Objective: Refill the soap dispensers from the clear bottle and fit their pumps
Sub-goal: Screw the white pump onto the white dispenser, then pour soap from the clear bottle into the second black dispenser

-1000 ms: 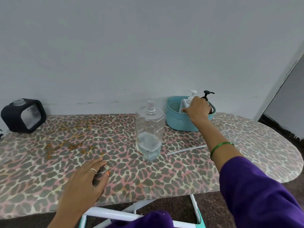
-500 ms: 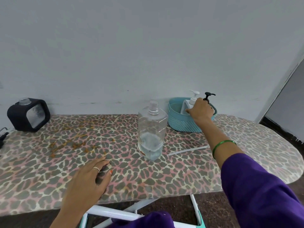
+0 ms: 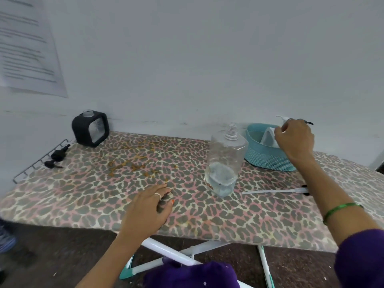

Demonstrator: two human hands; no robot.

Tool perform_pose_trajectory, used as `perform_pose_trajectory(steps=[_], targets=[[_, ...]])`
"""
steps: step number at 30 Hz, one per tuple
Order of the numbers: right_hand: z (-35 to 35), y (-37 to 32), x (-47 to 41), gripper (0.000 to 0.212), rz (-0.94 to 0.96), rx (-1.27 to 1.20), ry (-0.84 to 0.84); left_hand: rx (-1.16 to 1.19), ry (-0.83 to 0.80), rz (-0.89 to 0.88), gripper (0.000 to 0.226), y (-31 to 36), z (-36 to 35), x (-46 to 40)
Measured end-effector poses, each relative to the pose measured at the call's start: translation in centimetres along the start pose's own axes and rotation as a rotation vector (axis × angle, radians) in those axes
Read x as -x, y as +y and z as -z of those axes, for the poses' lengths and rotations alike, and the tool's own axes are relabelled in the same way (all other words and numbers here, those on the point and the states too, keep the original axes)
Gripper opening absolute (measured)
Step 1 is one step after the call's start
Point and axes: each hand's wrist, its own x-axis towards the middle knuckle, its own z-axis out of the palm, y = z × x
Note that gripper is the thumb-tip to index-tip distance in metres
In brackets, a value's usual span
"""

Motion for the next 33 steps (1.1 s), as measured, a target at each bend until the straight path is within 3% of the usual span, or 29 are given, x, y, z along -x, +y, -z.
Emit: perform_pose_trajectory(steps=[5, 12, 19, 22, 26, 33], targets=[[2.4, -4.4, 0.7, 0.028, 0.150, -0.227, 0.042, 0.012, -0.016, 0.008, 0.070, 0.4, 0.3, 0.1], [5.5, -11.7, 2.9, 0.023, 0.324, -0.479, 0.173, 0.006, -0.036, -0.029, 0.048, 0.5, 0.8, -0.1], [6.5, -18.1, 7.9, 0.018, 0.647, -0.486, 0.256, -0.010, 0.010, 0.026, 0.040, -1.8, 3.2, -0.3], [4.9, -20.7, 9.3, 0.018, 0.777, -0.494, 0.102, -0.034, 0.075, 0.103, 0.035, -3.9, 4.5, -0.1], [0.4, -24.6, 9.6, 0.017, 0.879, -0.469, -0.228, -0.055, 0.131, 0.171, 0.034, -6.1, 5.4, 0.6], [-7.3, -31.2, 8.1, 0.020, 0.857, -0.460, -0.669, 0.037, 0.192, 0.248, 0.031, -6.5, 5.0, 1.0]])
